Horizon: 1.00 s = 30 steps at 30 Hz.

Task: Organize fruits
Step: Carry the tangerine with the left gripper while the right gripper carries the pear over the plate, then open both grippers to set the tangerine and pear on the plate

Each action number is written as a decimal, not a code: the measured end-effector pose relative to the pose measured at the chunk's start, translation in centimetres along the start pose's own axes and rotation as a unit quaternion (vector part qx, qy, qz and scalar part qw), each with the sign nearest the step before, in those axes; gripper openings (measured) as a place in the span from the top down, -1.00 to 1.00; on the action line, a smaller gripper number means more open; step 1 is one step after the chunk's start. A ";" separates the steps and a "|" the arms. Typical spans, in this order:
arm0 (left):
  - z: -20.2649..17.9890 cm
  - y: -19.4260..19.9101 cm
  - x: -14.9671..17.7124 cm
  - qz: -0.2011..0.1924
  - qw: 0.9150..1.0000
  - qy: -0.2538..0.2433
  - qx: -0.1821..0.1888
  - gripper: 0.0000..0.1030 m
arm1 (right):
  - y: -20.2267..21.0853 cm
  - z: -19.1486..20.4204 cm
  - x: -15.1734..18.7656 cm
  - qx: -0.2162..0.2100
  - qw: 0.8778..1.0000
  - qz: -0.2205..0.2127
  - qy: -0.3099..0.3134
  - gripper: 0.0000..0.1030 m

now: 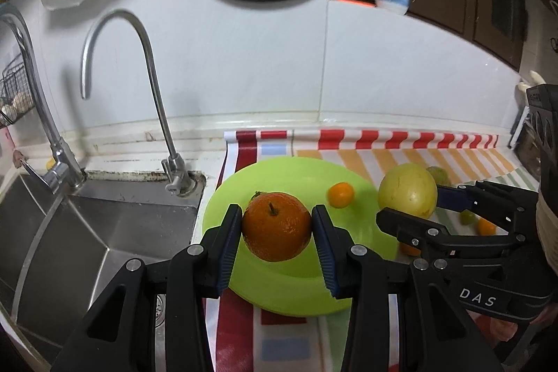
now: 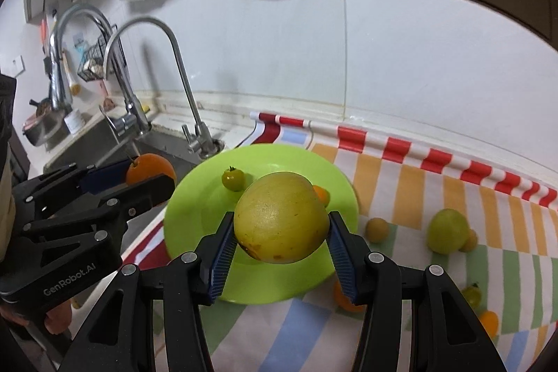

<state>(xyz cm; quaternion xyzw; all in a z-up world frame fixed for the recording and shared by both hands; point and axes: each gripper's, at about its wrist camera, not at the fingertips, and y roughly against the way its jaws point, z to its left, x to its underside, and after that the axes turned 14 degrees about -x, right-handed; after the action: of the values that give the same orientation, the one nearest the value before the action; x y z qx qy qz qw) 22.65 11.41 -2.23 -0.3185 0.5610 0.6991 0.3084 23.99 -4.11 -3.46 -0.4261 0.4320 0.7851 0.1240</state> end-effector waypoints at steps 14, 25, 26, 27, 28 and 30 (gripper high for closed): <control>-0.4 -6.2 0.6 0.048 0.998 -0.027 -0.004 0.21 | -6.1 -2.2 0.6 0.002 0.998 0.058 -0.013 -0.01; -0.9 -8.1 1.3 0.066 0.997 -0.032 0.006 0.19 | -7.8 -2.7 0.9 0.004 0.997 0.078 -0.015 -0.01; -0.8 -8.1 1.2 0.064 0.997 -0.032 0.004 0.17 | -7.8 -2.7 0.9 0.006 0.997 0.077 -0.014 -0.01; -0.8 -8.0 1.2 0.062 0.998 -0.031 0.002 0.13 | -7.8 -2.6 0.9 0.007 0.997 0.077 -0.014 -0.02; -0.7 -7.8 1.1 0.059 0.998 -0.031 0.000 0.10 | -7.8 -2.6 0.9 0.006 0.997 0.077 -0.013 -0.02; -0.4 -7.2 1.0 0.050 0.998 -0.026 -0.008 -0.08 | -7.7 -2.5 0.9 0.002 0.997 0.073 -0.010 -0.04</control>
<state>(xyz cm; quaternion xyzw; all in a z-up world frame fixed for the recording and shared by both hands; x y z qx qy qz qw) 27.75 12.42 -7.28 -0.2738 0.5624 0.7264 0.2847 29.20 -1.69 -9.21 -0.3852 0.4619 0.7957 0.0719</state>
